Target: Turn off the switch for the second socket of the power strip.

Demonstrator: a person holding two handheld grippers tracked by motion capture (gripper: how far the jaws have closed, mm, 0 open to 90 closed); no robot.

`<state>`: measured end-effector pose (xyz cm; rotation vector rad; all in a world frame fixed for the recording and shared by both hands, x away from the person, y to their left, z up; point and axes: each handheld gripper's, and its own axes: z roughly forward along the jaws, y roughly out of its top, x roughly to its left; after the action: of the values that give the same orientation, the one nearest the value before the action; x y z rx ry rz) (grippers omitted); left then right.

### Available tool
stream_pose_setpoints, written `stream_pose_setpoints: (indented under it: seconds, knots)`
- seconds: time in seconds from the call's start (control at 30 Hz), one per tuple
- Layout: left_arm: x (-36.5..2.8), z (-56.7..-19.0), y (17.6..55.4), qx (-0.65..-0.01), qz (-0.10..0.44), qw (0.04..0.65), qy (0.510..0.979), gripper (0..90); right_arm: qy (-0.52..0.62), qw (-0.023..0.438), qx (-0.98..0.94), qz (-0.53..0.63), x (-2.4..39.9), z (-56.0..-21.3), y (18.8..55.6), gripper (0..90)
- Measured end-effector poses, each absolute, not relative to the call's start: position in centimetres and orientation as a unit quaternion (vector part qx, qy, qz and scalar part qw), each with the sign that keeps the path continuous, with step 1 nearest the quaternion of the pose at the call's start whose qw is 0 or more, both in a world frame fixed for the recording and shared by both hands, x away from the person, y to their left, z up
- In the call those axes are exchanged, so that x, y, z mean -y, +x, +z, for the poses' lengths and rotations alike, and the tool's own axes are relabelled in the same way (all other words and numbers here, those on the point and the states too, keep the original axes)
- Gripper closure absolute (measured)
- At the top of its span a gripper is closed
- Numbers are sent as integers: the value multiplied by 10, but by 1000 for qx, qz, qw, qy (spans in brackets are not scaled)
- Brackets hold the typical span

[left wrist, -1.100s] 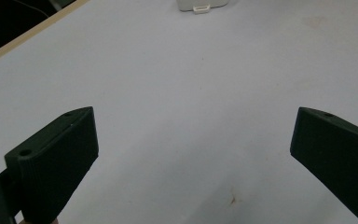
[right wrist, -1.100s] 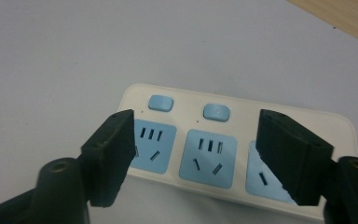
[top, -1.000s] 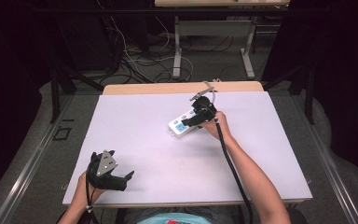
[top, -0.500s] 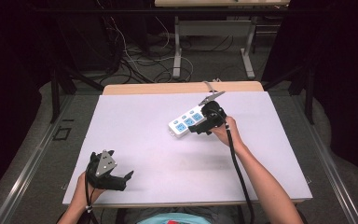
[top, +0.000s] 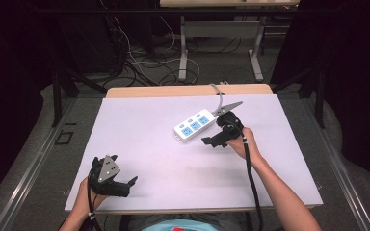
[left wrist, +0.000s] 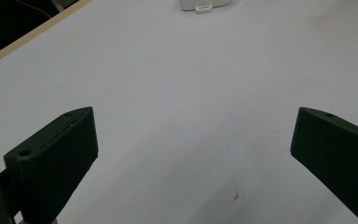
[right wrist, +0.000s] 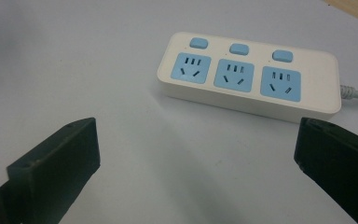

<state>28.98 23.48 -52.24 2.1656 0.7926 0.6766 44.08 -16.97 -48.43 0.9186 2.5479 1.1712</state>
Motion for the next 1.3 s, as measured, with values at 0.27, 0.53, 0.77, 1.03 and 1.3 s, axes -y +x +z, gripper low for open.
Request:
stream_pose_setpoints:
  seconds: [0.27, 0.53, 0.77, 1.03, 1.3]
  knots:
    - [-235, -521, 290, -301, 266, 355, 844, 4, 315, 100, -862, 385, 185, -482, 425, 0]
    - [-235, -522, 290, -300, 266, 358, 843, 4, 310, 101, -866, 379, 194, -486, 410, 0]
    - [-233, -522, 290, -301, 268, 357, 842, 4, 312, 105, -866, 376, 202, -490, 396, 0]
    - [-233, -522, 290, -300, 269, 357, 843, 4, 310, 112, -865, 379, 215, -496, 375, 0]
    - [-233, -522, 291, -300, 268, 356, 843, 4, 315, 119, -861, 382, 228, -501, 353, 0]
